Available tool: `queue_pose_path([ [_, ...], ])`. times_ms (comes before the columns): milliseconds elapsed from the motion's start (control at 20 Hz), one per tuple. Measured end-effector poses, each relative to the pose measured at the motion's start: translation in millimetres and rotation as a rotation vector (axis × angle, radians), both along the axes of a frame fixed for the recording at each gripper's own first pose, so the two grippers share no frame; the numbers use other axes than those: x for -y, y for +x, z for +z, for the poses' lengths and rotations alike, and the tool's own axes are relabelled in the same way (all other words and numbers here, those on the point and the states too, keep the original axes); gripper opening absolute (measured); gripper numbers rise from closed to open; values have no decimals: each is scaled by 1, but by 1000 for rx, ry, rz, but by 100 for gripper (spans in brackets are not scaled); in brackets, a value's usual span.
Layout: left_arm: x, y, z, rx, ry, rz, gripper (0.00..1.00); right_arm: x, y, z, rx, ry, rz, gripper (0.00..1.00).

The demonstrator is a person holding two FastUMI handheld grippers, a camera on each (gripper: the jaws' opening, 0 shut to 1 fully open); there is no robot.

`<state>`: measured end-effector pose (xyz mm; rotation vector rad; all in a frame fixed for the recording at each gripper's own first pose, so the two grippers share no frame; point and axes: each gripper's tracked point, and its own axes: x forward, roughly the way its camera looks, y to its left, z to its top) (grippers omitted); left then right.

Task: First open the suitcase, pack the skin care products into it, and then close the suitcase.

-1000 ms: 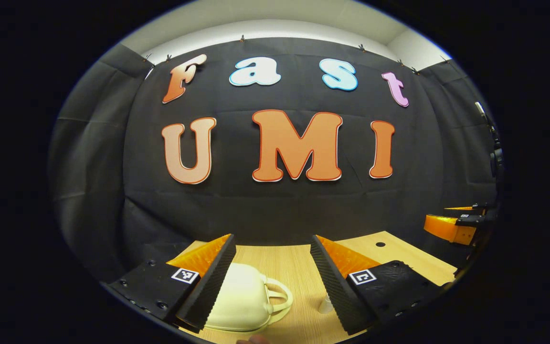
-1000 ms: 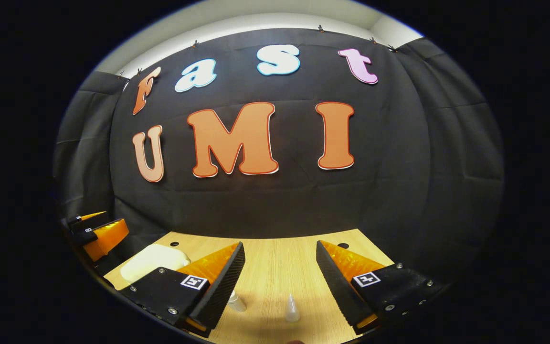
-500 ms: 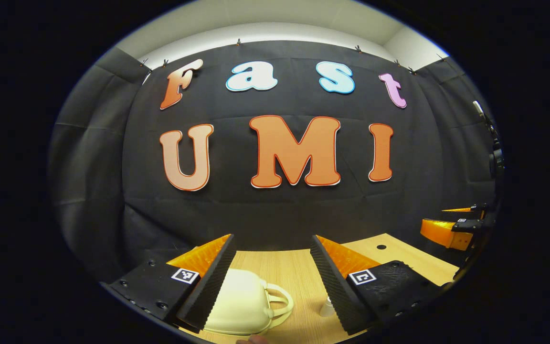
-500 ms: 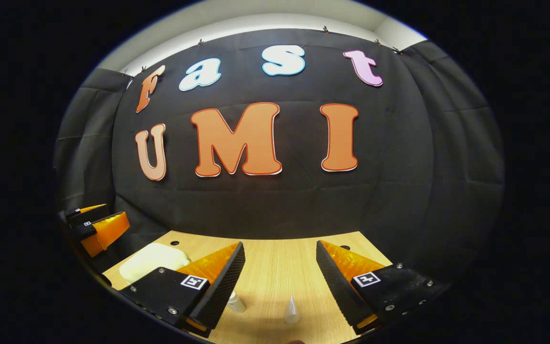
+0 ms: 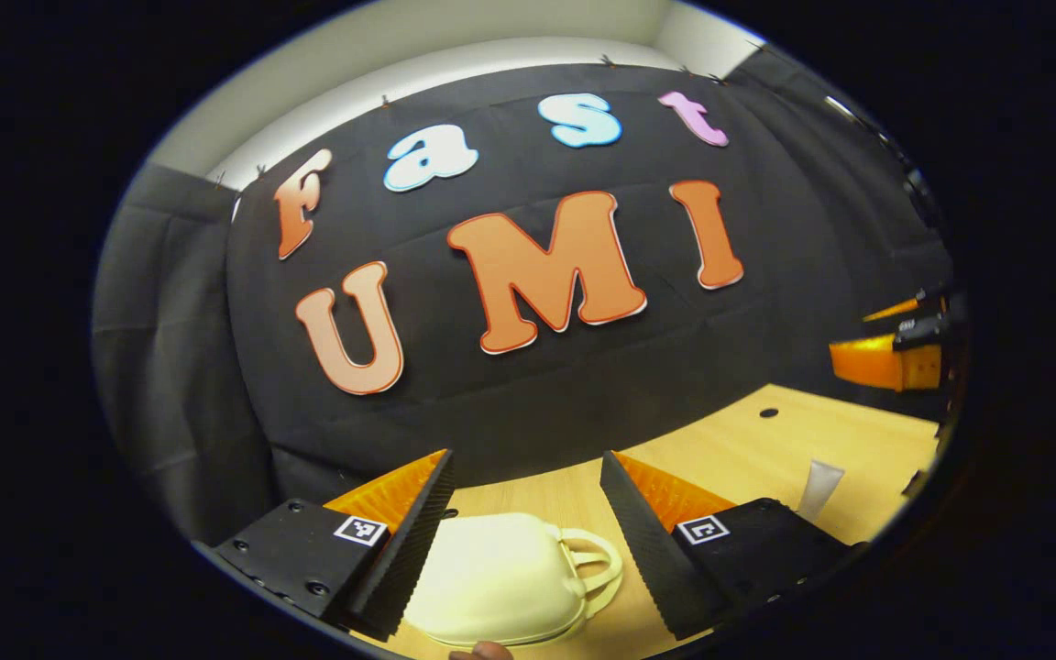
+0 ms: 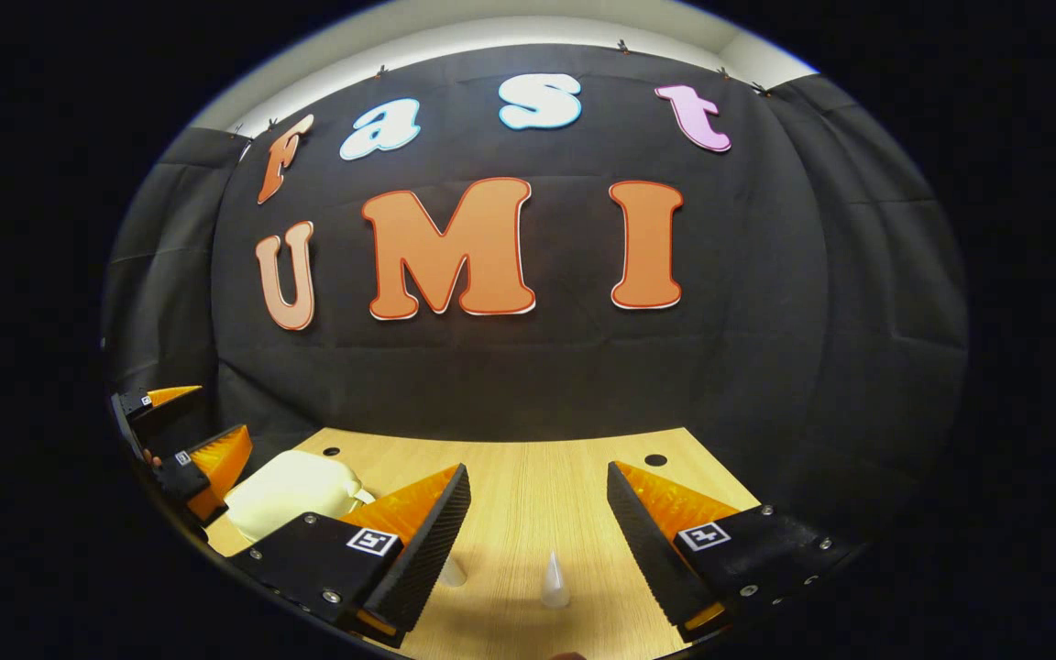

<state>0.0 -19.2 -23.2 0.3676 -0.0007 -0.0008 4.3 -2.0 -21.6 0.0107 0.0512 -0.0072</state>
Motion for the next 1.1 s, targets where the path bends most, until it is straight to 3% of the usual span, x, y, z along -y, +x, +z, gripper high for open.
queue_pose_path([
  [550,17,-1,-151,-266,409,-84,99,35,-12,-32,-82,-8,-75,95],
  [950,16,38,-208,-337,659,-76,98,68,-22,-53,-139,4,-156,95],
  [1100,18,59,-222,-366,704,-91,98,82,-23,-60,-155,6,-191,95],
])
